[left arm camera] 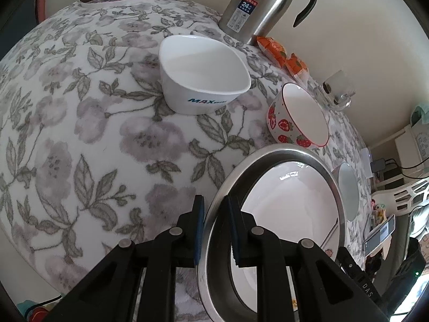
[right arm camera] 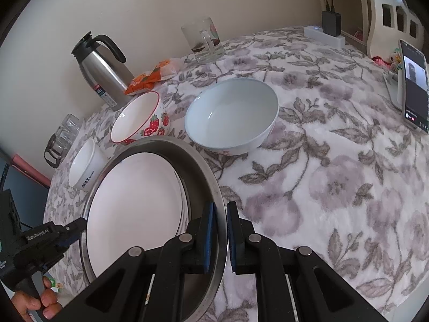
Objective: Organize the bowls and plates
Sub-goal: 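Move both tools up and over to the red-rimmed strawberry bowl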
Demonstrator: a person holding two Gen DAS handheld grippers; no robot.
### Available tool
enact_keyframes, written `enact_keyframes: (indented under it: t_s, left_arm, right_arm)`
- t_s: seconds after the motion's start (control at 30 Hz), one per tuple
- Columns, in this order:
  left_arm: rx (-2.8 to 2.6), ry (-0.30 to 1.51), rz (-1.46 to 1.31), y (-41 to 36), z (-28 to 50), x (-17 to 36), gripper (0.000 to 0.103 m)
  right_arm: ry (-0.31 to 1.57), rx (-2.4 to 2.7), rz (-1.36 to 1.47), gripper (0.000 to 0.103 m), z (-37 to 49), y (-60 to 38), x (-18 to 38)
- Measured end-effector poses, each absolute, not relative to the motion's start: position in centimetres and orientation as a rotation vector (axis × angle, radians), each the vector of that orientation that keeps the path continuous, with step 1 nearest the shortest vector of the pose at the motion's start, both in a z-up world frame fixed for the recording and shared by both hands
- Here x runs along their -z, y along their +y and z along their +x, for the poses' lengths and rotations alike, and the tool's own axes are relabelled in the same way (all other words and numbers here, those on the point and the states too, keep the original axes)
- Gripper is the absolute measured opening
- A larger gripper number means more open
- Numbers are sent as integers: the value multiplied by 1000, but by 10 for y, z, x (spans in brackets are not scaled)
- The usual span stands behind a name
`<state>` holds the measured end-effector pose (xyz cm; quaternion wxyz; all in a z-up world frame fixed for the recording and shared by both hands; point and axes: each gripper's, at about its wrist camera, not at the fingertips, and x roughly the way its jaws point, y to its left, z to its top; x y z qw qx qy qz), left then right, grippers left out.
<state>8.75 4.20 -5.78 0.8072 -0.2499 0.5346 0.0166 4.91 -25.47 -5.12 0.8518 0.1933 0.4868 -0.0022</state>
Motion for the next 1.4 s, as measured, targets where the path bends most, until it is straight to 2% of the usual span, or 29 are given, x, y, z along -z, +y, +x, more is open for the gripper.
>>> enact_keyframes:
  t_s: [0.3,0.53,0.57,0.6,0.67,0.73,0.77,0.8,0.83,0.87,1.07,1.13,1.2,1.4]
  left_arm:
    - [-44,1136,-543,45,85,55,18]
    - [-47,1060,-527,47,77,35,20]
    - [-47,1046,-530,48,76,32,23]
    - [-49,1035,-533,49,76,29,33]
    - [-64,1011,-547,54,75,24,45]
    - [-77,998,-551,58,76,20,48]
    - [-84,991,-559,60,77,18,53]
    - [-90,987,-567,61,79,17,63]
    - [-91,987,-575,61,83,16,67]
    - [-88,987,-578,60,86,15,69]
    - [-70,1024,-578,49,110,11,69]
    - [-82,1024,-573,46,119,9,70]
    - [-86,1026,-560,43,126,7,82]
    - [-70,988,-521,32,152,1,95]
  right_arm:
    - [1028,7,414,12,50,-256,50]
    - [964,21,404,12,45,-259,35]
    - [949,17,407,12,45,-259,32]
    - [933,12,408,12,45,-260,29]
    - [915,2,411,12,45,-259,25]
    - [904,-17,424,13,48,-259,23]
    - [901,-26,430,15,50,-258,23]
    - [903,-33,434,22,52,-257,23]
    - [903,-36,433,31,55,-256,23]
    - [904,-39,431,35,56,-255,23]
    - [921,-57,424,53,70,-246,23]
    - [920,-58,408,63,75,-243,20]
    - [914,-58,393,68,83,-240,15]
    - [906,-79,358,75,109,-232,5]
